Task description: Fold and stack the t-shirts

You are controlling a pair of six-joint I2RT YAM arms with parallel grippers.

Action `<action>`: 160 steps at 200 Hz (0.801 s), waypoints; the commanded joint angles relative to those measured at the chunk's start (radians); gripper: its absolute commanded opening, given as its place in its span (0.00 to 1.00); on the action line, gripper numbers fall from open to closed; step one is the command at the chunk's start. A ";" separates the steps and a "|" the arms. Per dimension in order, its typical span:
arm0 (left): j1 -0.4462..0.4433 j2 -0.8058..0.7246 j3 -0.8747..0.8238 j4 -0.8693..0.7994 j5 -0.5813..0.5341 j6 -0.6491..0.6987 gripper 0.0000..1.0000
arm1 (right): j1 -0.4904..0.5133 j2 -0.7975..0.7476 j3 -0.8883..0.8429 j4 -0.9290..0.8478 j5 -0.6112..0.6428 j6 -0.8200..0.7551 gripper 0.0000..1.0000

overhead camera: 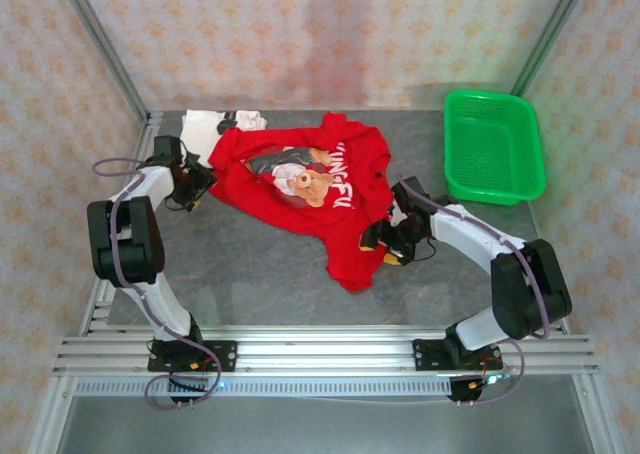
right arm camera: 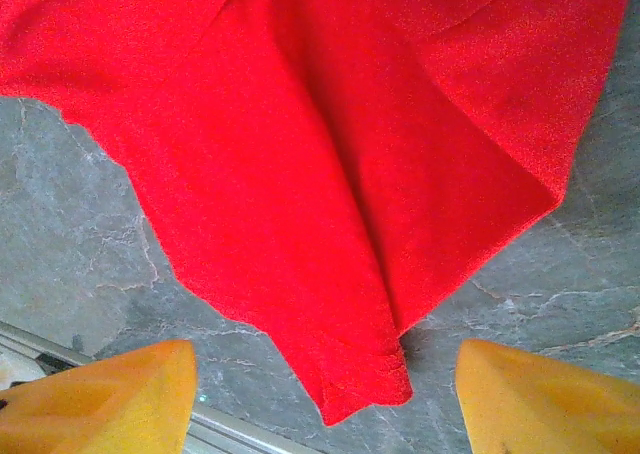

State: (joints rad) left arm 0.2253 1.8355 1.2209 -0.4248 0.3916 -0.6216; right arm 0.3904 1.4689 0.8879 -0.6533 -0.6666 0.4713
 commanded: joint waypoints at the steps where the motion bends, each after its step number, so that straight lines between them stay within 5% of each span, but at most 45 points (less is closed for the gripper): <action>1: 0.010 0.062 0.044 0.088 0.013 -0.047 0.61 | 0.005 0.009 -0.016 0.013 0.047 -0.009 0.69; 77: -0.027 0.205 0.139 0.206 0.036 -0.085 0.52 | 0.010 0.034 -0.019 0.014 0.090 -0.008 0.67; 122: -0.064 0.270 0.194 0.141 0.073 -0.067 0.23 | 0.003 0.139 0.075 0.013 0.223 0.024 0.67; 146: -0.056 0.179 0.138 0.072 0.048 -0.015 0.01 | -0.018 0.171 0.118 0.051 0.265 0.074 0.66; 160: -0.039 0.091 0.086 0.044 0.040 0.007 0.00 | -0.028 0.192 0.137 0.087 0.279 0.103 0.65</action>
State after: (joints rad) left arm 0.1719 2.0712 1.3758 -0.2768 0.4385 -0.6697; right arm 0.3820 1.6321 0.9752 -0.6189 -0.4751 0.5133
